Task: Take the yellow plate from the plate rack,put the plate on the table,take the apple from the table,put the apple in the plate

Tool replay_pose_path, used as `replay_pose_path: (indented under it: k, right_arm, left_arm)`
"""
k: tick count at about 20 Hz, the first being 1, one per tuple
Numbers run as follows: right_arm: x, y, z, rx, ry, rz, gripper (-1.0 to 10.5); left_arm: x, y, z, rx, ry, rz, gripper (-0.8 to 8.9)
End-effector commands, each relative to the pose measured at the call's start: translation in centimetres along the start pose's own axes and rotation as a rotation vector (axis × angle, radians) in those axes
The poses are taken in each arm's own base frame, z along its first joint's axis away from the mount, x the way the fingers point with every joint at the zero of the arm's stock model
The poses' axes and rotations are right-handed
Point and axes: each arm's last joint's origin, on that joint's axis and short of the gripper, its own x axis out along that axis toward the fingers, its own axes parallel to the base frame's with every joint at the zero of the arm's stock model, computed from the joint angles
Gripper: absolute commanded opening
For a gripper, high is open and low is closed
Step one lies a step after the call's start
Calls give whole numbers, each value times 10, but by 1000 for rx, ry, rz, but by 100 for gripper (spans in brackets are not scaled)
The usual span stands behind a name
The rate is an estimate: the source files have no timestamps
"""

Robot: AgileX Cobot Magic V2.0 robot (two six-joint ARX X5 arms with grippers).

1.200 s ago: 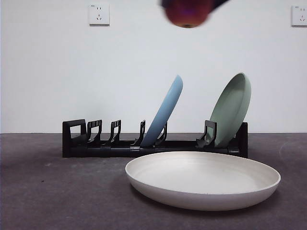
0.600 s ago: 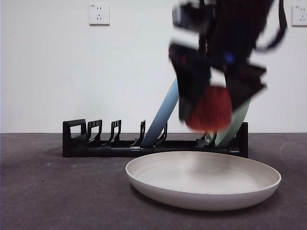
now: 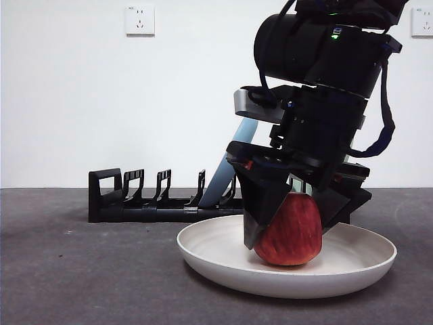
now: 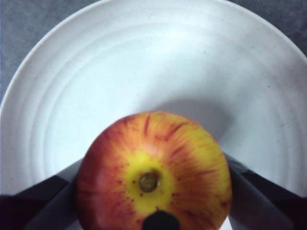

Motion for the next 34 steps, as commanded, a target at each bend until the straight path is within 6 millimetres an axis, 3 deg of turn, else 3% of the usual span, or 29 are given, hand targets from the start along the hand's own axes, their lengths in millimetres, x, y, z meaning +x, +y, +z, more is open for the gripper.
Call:
replay_pose_path:
  k: [1,4,6,13,18,23,27,29,31,32,34]
  right_arm:
    - [6,0,-3,9,28,-3,224]
    - [6,0,-3,10,30,-8,482]
    - [6,0,-3,10,30,-8,541]
    - [4,0,-3,9,23,-7,539]
    - [-9,1,1,7,-25,-1,536]
    - [-39,3,11,-1,-135,12,535]
    - [-75,5,20,-16,-266,24,530]
    - [-94,5,22,-26,-329,23,486]
    - [-115,2,21,-24,-398,12,355]
    - [-123,2,20,-21,-426,2,288]
    - [-142,-2,16,-23,-491,-24,105]
  left_arm:
    - [0,0,-1,5,7,-1,404]
    - [0,0,-2,6,13,-1,404]
    - [0,0,-2,6,13,-1,404]
    - [0,0,-2,6,14,-1,404]
    - [0,-1,-2,4,13,-50,404]
    - [6,-5,-1,5,28,-155,404]
    - [18,-11,-1,5,63,-277,404]
    - [25,-14,-1,4,85,-341,404]
    - [33,-16,-2,9,109,-396,396]
    - [37,-18,-2,14,119,-416,361]
    - [45,-20,-3,20,143,-452,181]
